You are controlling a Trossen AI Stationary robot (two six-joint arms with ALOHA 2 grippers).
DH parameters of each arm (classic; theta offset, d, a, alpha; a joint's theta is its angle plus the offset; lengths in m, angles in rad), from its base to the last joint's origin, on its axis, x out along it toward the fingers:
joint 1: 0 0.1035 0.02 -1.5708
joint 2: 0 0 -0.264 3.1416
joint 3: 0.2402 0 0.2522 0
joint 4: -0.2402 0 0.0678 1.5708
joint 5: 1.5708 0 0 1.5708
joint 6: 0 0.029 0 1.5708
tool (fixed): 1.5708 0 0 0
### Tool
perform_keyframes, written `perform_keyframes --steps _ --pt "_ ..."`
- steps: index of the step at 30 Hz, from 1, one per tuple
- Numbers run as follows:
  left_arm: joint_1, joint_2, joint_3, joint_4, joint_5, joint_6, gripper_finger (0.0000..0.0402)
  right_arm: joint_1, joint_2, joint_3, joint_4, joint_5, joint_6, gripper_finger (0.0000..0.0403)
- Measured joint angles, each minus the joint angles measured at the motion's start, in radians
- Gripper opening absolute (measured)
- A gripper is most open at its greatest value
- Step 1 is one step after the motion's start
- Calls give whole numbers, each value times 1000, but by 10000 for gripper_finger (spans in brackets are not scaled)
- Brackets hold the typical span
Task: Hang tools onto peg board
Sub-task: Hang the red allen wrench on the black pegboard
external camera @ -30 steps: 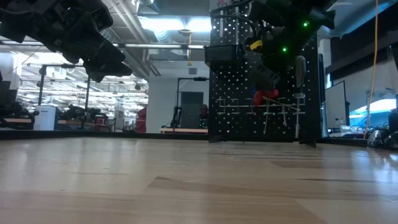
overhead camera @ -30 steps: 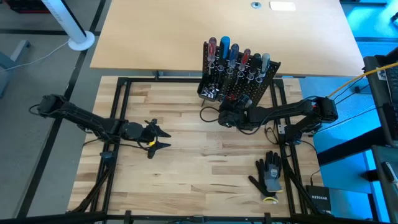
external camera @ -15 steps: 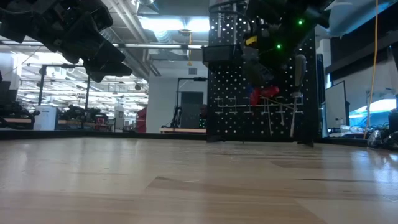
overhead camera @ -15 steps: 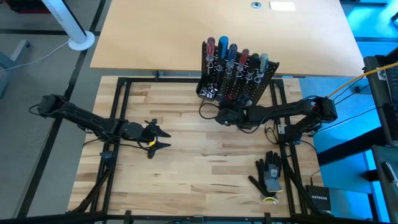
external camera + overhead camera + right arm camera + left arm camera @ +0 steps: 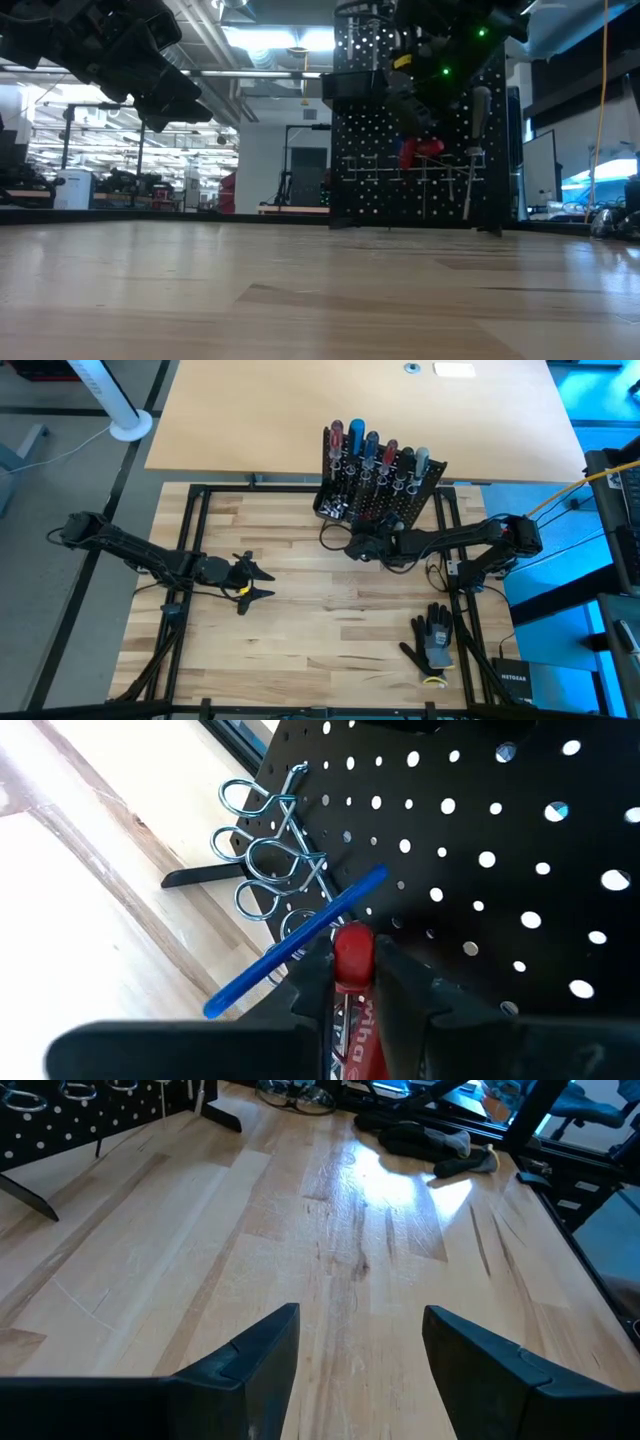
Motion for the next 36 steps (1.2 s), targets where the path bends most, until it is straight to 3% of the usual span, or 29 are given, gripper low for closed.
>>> perform_keyframes --steps 17,36 --pt "0 0 0 -1 0 8 203 108 0 1 7 96 -23 55" --pt "0 0 0 -8 0 8 203 105 -1 2 181 175 -21 57"
